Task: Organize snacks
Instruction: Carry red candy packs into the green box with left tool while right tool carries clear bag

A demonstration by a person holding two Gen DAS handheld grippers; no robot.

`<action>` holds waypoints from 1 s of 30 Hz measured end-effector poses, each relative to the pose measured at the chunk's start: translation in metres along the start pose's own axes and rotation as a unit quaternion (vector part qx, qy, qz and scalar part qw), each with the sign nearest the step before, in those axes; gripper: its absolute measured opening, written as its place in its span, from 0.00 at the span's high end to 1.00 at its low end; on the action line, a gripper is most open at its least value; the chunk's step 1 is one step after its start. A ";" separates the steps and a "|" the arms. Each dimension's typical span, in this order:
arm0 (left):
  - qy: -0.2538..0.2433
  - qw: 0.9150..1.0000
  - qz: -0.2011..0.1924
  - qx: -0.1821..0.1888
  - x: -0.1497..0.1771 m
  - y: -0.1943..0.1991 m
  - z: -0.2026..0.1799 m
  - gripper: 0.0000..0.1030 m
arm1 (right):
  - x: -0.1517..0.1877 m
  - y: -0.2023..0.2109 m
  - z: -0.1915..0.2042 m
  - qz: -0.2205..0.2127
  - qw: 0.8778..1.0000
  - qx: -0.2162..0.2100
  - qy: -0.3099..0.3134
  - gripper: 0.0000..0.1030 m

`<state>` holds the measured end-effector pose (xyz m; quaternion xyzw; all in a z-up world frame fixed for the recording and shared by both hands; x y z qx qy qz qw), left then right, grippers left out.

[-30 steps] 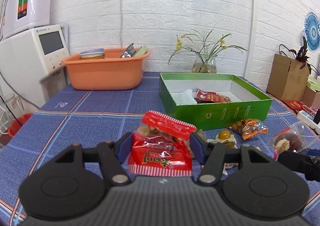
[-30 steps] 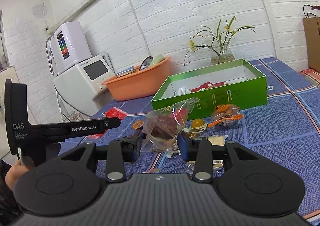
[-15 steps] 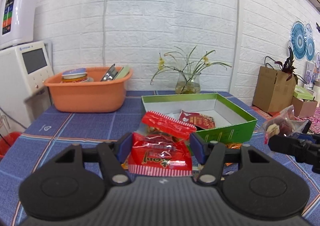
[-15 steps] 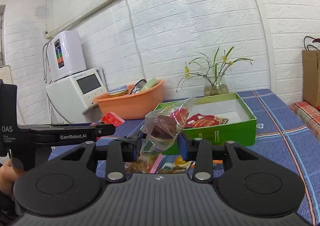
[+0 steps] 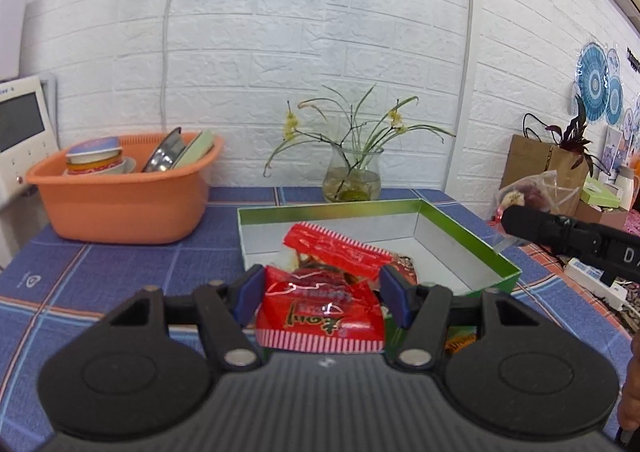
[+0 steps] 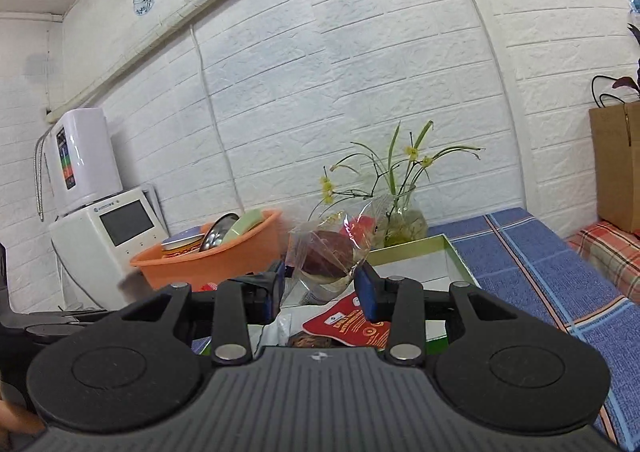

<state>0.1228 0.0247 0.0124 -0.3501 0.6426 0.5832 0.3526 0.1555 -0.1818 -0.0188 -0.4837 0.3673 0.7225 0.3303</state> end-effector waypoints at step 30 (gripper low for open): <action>0.034 0.998 0.027 -0.040 -0.009 -0.085 0.008 0.35 | 0.021 -0.089 -0.038 0.107 0.992 0.051 -0.042 0.35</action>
Point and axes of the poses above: each gripper's, at about its wrist camera, not at the fingertips, and y roughly against the way its jaws point, z to its left, x to its underside, the point moved 3 cm from there along -y, roughly the way its jaws point, and after that the axes turned 8 degrees about z, right-handed, at the moved point
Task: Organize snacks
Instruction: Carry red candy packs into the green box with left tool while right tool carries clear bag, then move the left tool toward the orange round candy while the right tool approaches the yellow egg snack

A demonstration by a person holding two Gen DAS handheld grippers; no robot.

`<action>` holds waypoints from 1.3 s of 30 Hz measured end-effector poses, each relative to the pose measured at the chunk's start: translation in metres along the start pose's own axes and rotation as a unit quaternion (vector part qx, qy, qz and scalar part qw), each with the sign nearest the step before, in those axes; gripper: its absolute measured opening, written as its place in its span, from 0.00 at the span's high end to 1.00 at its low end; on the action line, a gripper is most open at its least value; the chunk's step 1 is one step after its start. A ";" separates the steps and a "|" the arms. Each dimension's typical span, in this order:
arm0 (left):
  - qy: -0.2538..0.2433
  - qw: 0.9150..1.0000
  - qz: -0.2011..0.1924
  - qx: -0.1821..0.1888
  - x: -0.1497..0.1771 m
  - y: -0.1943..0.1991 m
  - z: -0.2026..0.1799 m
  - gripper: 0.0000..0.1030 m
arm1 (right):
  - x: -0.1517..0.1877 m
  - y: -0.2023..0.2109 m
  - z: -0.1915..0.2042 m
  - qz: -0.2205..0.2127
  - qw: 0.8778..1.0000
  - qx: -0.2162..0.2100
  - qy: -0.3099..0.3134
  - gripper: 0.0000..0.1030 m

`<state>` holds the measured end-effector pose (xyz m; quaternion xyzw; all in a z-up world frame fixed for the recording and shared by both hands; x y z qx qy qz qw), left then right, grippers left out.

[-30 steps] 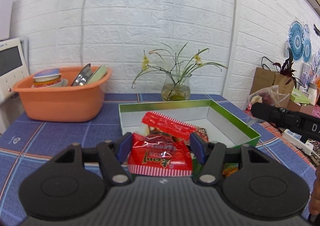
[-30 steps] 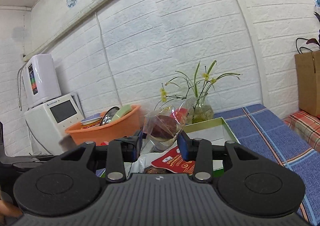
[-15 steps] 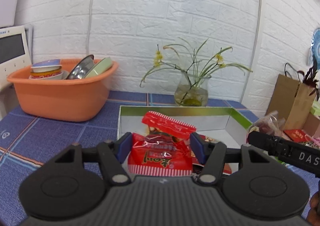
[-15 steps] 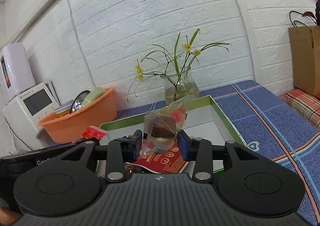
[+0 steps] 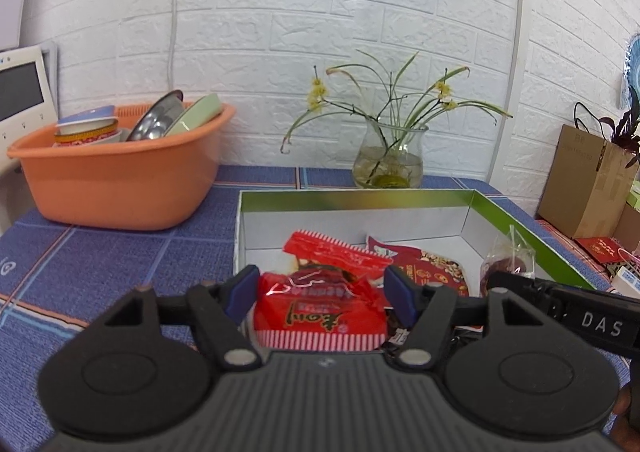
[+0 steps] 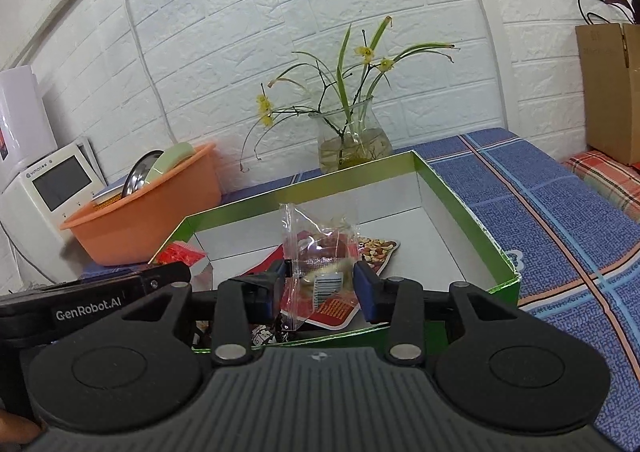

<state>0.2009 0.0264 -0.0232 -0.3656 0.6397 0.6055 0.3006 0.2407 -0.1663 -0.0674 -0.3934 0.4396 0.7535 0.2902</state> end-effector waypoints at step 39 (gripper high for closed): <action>0.038 0.992 0.029 -0.115 0.058 0.078 0.099 0.05 | 0.037 0.087 0.018 0.009 0.998 0.011 0.059 0.00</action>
Point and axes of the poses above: each gripper's, at about its wrist camera, not at the fingertips, and y roughly against the way its jaws point, z to its left, x to its underside, the point moved 3 cm from there along -y, roughly the way its jaws point, and after that the axes turned 8 degrees about z, right-handed, at the moved point
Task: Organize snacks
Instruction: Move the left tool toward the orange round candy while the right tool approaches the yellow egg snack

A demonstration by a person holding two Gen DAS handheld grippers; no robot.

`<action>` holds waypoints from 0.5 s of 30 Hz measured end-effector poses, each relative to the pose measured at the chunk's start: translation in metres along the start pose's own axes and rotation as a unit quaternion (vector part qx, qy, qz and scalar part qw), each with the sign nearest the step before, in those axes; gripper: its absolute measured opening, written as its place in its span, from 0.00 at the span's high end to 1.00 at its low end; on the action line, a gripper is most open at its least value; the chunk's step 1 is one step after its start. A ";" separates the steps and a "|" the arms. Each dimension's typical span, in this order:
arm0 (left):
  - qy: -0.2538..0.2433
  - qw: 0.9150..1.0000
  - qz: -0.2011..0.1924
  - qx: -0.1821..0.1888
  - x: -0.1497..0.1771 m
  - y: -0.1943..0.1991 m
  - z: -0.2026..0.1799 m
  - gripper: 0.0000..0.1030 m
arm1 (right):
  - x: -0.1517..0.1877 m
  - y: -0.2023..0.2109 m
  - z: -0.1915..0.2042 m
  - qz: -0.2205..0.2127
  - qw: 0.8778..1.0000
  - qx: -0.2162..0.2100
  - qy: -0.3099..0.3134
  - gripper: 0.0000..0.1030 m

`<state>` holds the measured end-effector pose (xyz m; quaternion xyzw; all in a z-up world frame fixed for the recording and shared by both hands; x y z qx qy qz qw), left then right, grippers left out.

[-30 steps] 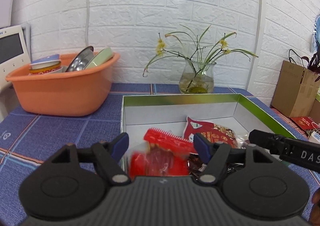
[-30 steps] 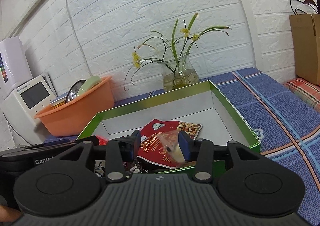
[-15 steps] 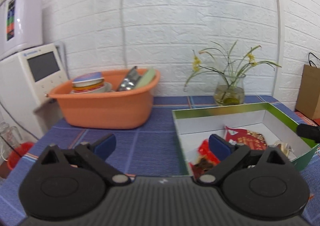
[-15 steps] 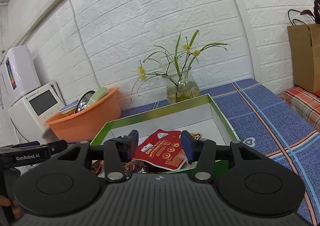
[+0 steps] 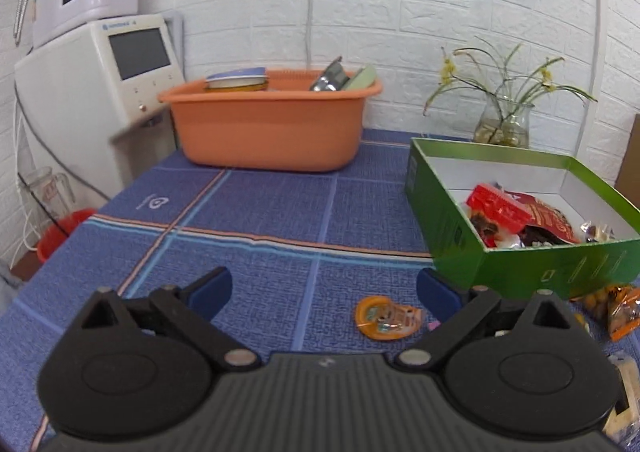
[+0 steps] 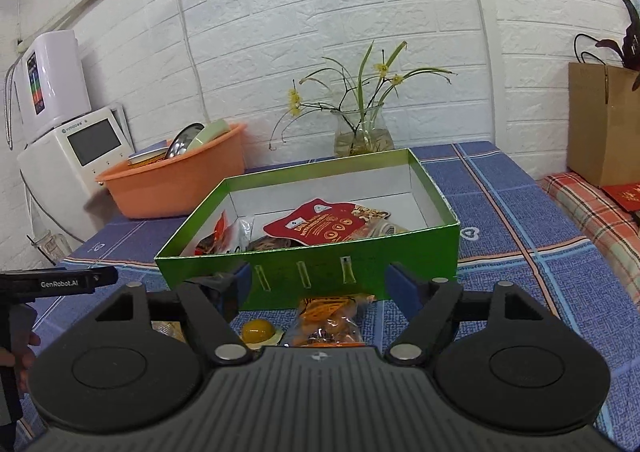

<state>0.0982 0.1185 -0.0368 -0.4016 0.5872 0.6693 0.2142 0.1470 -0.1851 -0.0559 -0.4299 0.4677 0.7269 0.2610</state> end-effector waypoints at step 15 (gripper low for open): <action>-0.036 0.999 0.037 0.008 0.017 -0.031 -0.015 0.05 | 0.012 -0.038 0.048 0.060 0.989 -0.085 0.106 0.28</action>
Point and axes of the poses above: each gripper's, at about its wrist camera, not at the fingertips, and y roughly against the way its jaws point, z to its left, x to its underside, the point moved 3 cm from there along -y, roughly the way its jaws point, and after that the axes turned 8 degrees about z, right-handed, at the moved point
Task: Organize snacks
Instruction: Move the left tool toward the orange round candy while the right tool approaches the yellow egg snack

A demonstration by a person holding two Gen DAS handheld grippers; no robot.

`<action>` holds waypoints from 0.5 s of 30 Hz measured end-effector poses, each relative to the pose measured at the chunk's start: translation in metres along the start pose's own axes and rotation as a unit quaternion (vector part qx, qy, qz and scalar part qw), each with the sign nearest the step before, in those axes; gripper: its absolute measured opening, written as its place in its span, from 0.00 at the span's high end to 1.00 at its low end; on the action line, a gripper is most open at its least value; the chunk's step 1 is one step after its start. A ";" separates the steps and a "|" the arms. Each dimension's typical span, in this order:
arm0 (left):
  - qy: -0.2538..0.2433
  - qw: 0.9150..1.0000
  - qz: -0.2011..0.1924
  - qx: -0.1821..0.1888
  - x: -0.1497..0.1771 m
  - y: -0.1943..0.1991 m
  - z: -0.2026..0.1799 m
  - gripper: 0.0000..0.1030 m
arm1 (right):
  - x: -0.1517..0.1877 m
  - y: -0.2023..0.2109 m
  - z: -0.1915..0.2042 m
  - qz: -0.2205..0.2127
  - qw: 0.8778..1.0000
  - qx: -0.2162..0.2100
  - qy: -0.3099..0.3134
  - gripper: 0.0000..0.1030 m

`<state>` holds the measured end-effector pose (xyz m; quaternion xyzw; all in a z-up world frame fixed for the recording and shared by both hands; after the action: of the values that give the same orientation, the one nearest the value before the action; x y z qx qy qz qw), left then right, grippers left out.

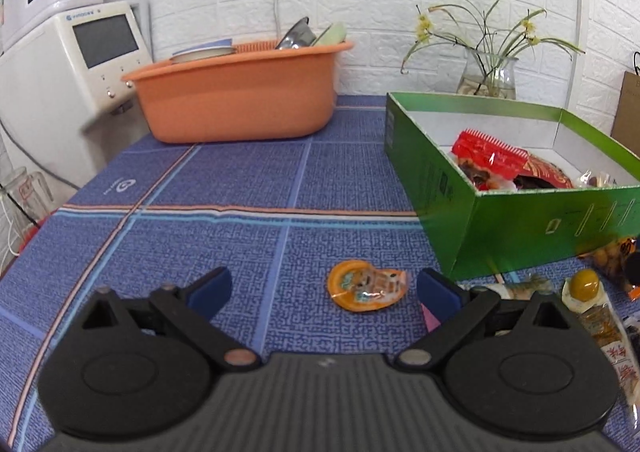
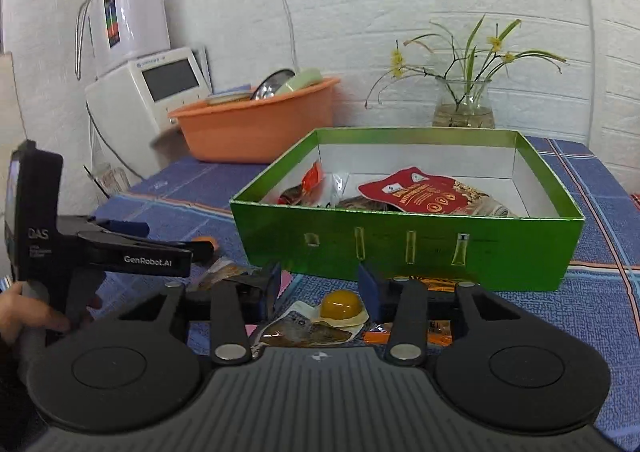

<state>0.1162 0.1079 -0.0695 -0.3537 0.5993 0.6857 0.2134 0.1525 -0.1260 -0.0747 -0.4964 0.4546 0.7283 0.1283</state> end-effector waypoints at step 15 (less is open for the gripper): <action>0.032 0.999 0.021 0.029 -0.001 -0.023 0.003 0.05 | 0.006 -0.038 0.001 0.055 0.998 0.020 0.010 0.30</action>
<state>0.1320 0.1157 -0.0839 -0.3561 0.6329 0.6606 0.1902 0.1733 -0.1062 -0.1003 -0.4748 0.4971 0.7202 0.0934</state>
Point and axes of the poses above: each gripper's, at about its wrist camera, not at the fingertips, and y roughly against the way its jaws point, z to its left, x to its underside, the point moved 3 cm from there along -y, roughly the way its jaws point, and after that the axes turned 8 degrees about z, right-handed, at the moved point
